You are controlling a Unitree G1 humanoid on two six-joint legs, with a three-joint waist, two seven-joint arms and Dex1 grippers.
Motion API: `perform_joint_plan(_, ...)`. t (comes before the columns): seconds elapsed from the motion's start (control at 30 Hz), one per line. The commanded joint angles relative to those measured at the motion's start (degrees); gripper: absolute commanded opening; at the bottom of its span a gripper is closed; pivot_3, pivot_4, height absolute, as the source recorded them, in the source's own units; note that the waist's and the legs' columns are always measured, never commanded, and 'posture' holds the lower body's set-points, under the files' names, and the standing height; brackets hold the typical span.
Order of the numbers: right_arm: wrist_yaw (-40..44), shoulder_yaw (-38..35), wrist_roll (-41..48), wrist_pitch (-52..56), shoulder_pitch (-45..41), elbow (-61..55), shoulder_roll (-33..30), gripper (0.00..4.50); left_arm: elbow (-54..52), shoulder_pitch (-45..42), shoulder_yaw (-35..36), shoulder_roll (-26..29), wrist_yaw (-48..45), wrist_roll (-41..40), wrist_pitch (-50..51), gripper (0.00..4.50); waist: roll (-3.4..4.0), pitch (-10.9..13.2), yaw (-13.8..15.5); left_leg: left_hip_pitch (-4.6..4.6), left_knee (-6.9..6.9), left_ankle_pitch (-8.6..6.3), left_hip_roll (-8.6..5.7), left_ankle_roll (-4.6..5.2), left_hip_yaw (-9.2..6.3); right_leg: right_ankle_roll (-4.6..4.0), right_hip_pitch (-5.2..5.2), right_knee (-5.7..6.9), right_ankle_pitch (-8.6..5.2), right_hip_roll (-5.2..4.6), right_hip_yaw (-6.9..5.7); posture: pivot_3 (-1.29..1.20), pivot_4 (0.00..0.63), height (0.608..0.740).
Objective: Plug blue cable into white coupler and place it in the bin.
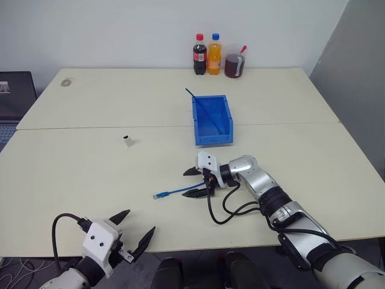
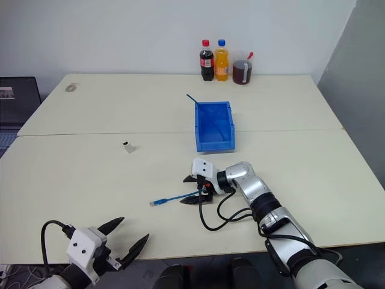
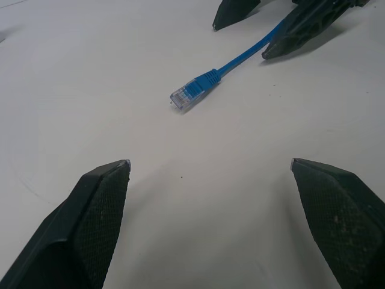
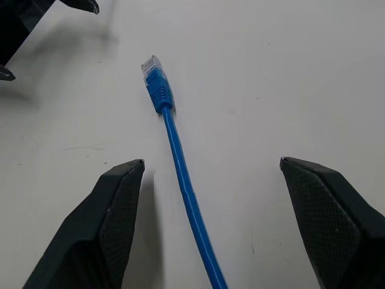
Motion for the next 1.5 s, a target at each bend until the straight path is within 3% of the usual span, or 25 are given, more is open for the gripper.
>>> perform_joint_plan(0.03,0.5,-0.4,0.6,1.7,0.3,-0.3,0.8,3.82,-1.7,1.0,1.0,-0.1,0.2,-0.2,-1.1,4.50,0.00,0.0,0.0,0.00,0.00,0.00,0.00,0.00,0.00,0.00,0.00,0.00,0.00,0.00,0.00,0.00,0.150,0.740)
perform_joint_plan(0.27,-2.1,-4.5,3.2,5.7,-3.5,2.5,2.7,3.82,-2.0,1.2,1.1,0.0,0.3,-0.2,-1.0,4.50,0.01,0.0,0.0,0.00,0.00,0.00,0.01,0.00,-0.01,-0.01,-0.01,0.03,0.00,0.00,-0.01,0.00,0.150,0.740)
perform_joint_plan(0.57,-7.2,-0.6,-3.7,-2.9,-3.3,6.4,2.5,3.82,-2.4,0.8,0.9,-0.1,0.7,-0.2,-0.7,4.50,0.01,0.0,0.0,0.00,0.00,0.00,-0.01,0.00,0.04,0.00,-0.03,0.01,0.00,0.00,0.02,0.00,0.150,0.740)
perform_joint_plan(0.87,-4.0,2.4,-5.7,-8.5,-1.0,3.2,0.4,3.82,-3.3,0.8,0.5,0.0,1.5,-0.2,0.1,4.50,0.00,0.0,0.0,0.01,0.00,0.00,-0.01,0.00,0.04,0.00,0.00,0.02,0.00,0.00,0.03,0.00,0.150,0.740)
perform_joint_plan(1.27,-3.9,2.8,-5.4,-7.2,0.3,1.3,-0.2,3.82,-4.5,0.8,0.1,0.0,1.8,-0.2,1.1,4.50,-0.01,0.0,0.0,0.05,0.01,0.00,-0.01,0.00,0.02,0.00,0.04,0.02,0.00,-0.01,0.02,0.00,0.150,0.740)
perform_joint_plan(1.5,-3.4,-0.6,-1.3,-1.8,-1.2,-0.9,0.5,3.82,-4.4,-0.3,1.2,0.9,1.1,-0.9,2.1,4.50,0.00,0.0,0.0,0.07,0.01,0.00,-0.01,0.00,0.00,0.00,0.06,0.03,0.00,-0.01,0.01,0.00,0.150,0.740)
